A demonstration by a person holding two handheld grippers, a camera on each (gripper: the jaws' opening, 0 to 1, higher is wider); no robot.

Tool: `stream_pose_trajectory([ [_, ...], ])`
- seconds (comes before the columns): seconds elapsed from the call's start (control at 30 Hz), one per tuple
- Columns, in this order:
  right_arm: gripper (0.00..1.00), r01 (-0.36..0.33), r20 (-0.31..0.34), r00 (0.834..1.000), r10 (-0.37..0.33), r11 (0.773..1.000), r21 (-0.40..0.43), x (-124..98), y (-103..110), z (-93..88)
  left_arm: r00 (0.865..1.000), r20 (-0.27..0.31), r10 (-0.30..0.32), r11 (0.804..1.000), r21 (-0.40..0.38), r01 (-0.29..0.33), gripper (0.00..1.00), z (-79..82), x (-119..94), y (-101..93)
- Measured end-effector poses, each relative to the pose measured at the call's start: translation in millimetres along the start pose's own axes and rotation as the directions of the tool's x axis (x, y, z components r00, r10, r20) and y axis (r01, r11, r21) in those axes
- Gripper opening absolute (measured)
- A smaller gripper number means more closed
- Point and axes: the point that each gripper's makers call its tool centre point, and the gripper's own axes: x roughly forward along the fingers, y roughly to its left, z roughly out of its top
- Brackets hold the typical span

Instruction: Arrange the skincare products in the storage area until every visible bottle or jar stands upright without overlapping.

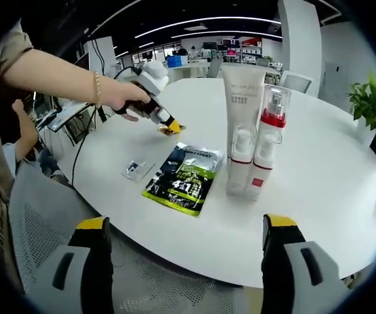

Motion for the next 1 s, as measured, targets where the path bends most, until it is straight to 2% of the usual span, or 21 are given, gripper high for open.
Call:
stream_pose_trajectory([
  [0.1,0.96,0.002,0.003,1.000,-0.002,1.000,-0.004,-0.3,-0.3,0.5,1.000,-0.011,0.003,1.000,-0.021,-0.003,0.35,-4.2,-1.9,1.7],
  [0.27,0.95,-0.008,0.004,1.000,0.008,1.000,-0.011,-0.1,0.7,-0.5,1.000,-0.014,0.001,0.994,-0.106,-0.002,0.35,-8.7,-13.7,0.5],
  [0.47,0.94,-0.027,0.010,1.000,0.027,0.999,-0.029,-0.4,4.2,-0.4,0.999,-0.030,-0.012,0.986,-0.167,0.007,0.35,-22.8,-26.0,-6.4],
  [0.8,0.93,-0.058,0.030,0.998,0.059,0.997,-0.050,-1.9,9.7,2.4,0.999,-0.036,-0.027,0.967,-0.253,0.017,0.35,-50.7,-48.4,-31.9],
  [1.0,0.93,-0.063,0.044,0.997,0.066,0.996,-0.061,-3.0,10.8,3.9,0.999,-0.032,-0.025,0.950,-0.313,0.014,0.35,-58.3,-57.2,-42.9],
])
